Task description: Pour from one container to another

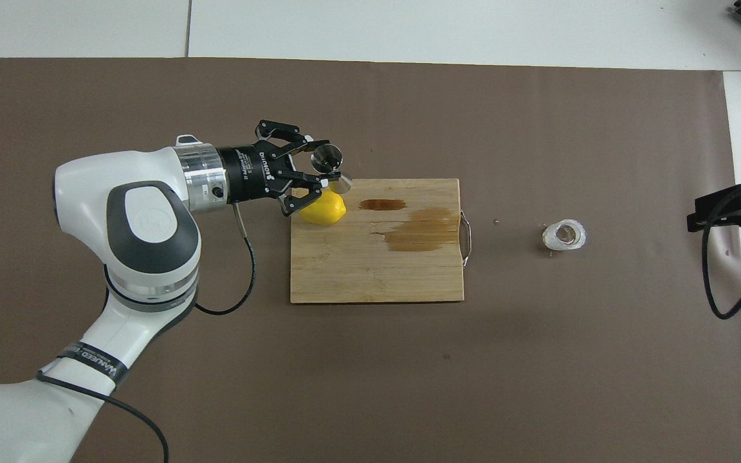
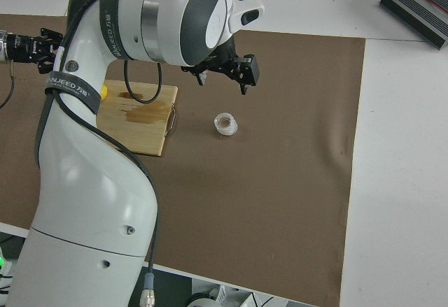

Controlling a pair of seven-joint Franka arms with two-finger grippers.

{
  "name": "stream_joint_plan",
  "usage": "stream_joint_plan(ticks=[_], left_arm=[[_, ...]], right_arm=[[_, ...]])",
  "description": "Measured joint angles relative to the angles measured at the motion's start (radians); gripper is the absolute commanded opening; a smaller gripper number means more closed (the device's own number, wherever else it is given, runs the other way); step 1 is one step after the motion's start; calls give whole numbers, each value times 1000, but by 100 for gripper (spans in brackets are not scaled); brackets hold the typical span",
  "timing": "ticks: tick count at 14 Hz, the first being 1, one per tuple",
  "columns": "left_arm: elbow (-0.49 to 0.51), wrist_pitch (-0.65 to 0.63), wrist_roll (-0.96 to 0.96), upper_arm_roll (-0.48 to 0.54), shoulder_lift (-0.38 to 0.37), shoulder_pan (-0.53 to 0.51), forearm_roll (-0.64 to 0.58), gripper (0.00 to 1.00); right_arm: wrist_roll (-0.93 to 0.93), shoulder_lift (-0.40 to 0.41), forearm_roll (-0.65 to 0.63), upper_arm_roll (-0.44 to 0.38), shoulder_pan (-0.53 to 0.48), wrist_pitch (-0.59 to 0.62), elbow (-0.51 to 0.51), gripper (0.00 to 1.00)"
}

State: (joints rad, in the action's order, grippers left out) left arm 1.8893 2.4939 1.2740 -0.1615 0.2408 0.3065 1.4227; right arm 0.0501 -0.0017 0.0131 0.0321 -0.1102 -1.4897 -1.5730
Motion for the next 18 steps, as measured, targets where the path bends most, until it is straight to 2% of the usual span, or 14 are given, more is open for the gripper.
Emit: stream_joint_plan(ticks=[3, 6, 12, 18], left_arm=[[14, 195, 1, -5, 7, 111, 155, 0], [20, 322, 1, -10, 14, 169, 296, 0], [23, 393, 1, -20, 81, 270, 322, 0], [20, 440, 1, -28, 85, 300, 323, 0]], right_arm=[[0, 0, 0, 0, 0, 0, 0, 100], [0, 0, 0, 0, 0, 0, 0, 100], [0, 0, 0, 0, 0, 0, 0, 100], [0, 0, 0, 0, 0, 0, 0, 100]])
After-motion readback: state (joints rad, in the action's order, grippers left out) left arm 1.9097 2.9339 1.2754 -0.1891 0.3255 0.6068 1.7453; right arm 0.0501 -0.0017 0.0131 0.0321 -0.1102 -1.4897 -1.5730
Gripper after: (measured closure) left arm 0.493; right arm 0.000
